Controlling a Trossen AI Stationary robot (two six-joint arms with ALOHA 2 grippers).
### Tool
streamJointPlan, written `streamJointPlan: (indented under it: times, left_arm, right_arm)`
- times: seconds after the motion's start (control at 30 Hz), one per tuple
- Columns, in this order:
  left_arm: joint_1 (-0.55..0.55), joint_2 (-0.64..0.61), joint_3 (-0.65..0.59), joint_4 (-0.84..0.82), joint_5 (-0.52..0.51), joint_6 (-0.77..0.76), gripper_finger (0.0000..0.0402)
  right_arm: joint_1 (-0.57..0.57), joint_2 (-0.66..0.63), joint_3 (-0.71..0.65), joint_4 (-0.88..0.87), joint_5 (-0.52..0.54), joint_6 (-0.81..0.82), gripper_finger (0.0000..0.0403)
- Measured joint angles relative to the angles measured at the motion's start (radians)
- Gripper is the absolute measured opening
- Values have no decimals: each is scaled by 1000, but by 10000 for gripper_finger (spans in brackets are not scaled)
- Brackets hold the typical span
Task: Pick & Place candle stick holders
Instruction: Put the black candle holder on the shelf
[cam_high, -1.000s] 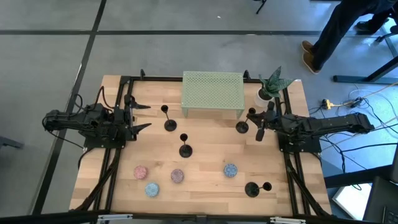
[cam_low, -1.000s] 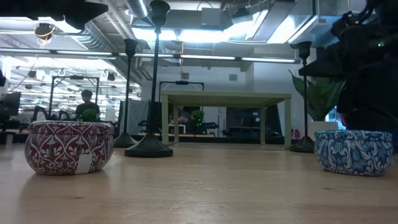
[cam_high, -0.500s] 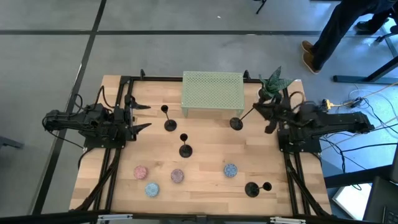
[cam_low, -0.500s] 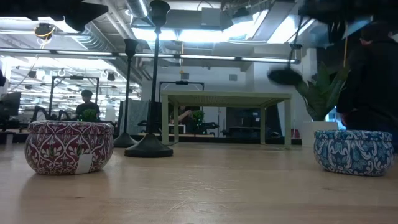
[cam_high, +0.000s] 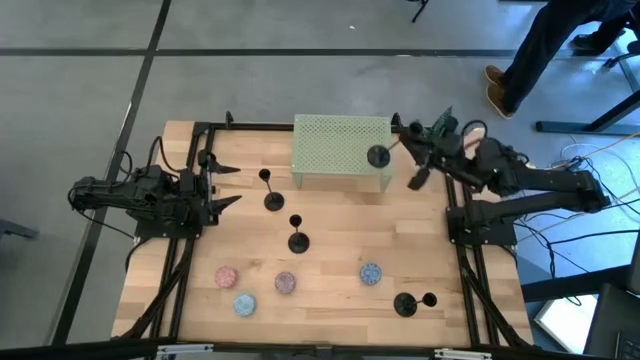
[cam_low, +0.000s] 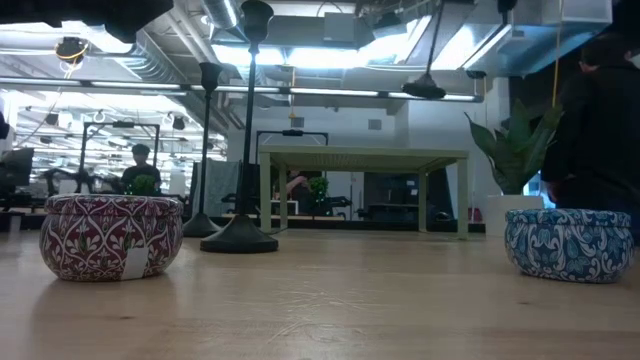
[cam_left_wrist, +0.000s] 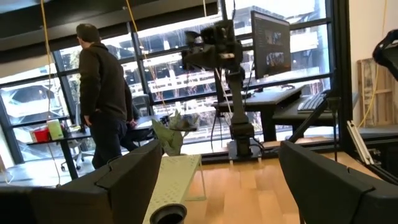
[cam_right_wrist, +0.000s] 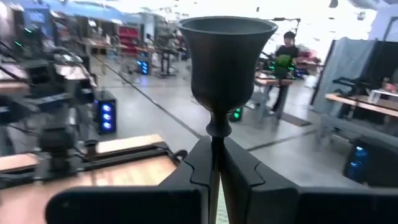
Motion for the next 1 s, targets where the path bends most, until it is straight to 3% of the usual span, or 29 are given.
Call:
streamJointPlan:
  times: [0.33, 0.63, 1.0]
  left_arm:
    - [0, 0, 0, 0, 0, 2, 322]
    - [0, 0, 0, -1, 0, 2, 322]
    - [0, 0, 0, -2, 0, -15, 322]
  right_arm:
    - [-327, 147, 70, -26, -301, 78, 16]
    - [-545, 296, 69, 80, -349, 85, 16]
    - [-623, 414, 68, 133, -431, 158, 17]
